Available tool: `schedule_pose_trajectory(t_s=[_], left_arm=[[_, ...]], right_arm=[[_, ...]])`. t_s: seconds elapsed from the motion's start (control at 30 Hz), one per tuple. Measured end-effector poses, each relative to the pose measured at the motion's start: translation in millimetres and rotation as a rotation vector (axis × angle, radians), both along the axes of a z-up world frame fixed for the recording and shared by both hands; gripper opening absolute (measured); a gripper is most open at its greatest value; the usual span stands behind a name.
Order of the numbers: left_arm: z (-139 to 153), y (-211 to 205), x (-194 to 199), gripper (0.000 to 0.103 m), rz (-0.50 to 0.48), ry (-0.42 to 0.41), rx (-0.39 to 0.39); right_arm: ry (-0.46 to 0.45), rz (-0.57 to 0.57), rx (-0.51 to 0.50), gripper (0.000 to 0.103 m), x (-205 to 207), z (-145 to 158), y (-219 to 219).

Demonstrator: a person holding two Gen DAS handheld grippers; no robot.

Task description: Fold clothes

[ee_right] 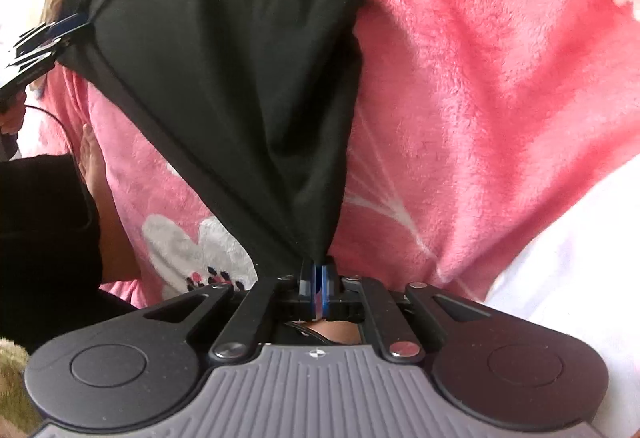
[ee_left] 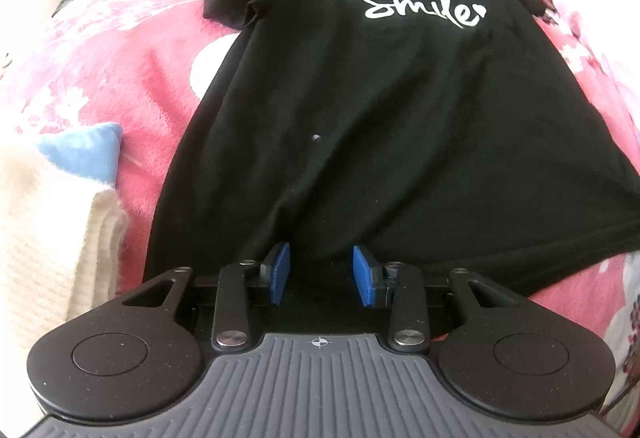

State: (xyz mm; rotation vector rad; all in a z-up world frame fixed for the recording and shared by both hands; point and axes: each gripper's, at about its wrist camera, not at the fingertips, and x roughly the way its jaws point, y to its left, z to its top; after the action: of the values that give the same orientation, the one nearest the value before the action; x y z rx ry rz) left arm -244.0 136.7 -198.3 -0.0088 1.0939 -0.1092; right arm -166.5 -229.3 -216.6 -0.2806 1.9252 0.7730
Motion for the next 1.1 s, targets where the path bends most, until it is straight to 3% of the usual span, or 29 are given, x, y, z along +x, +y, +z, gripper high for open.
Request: schedule_pose_trajectory(t_s=[0.17,0.27,0.4,0.5,0.6,0.67,0.77,0.93,1.1], left_arm=[[9.0,-6.2,0.7,0.035,-0.029,0.010,0.046],[24.1,-14.7,7.8,0.035,-0.060,-0.032,0.032],[41.1,-49.6,22.9,0.037,-0.181,-0.064,-0.074],[37.0,-80.1,29.6,0.037,-0.288,-0.044,-0.131],[29.1,-107.7,34.5,0.038,-0.388,-0.022,-0.170],[23.4,-105.1,34.7,0.038,-0.374,-0.007,-0.180],[15.0,-101.3,35.0,0.038,-0.353,0.017,-0.195],[0.9,-95.0,35.6,0.038,-0.318,0.055,-0.220],[0.5,-96.4,36.2,0.038,-0.306,0.063,-0.225]], right_arm=[[0.065,-0.127,0.065,0.004,11.6,-1.1,-18.5],[0.074,-0.196,0.121,0.004,21.3,5.9,-22.9],[0.096,-0.300,0.219,0.004,41.1,17.0,-23.1],[0.128,-0.409,0.281,0.004,57.0,16.6,-22.5],[0.165,-0.579,0.280,0.009,72.0,4.9,-34.9],[0.153,-0.604,0.274,0.016,75.3,2.7,-42.5],[0.088,-0.526,0.273,0.042,72.3,11.1,-47.9],[-0.064,-0.191,0.273,0.048,63.0,35.5,-40.8],[-0.127,0.206,0.308,0.048,23.9,39.0,-23.1]])
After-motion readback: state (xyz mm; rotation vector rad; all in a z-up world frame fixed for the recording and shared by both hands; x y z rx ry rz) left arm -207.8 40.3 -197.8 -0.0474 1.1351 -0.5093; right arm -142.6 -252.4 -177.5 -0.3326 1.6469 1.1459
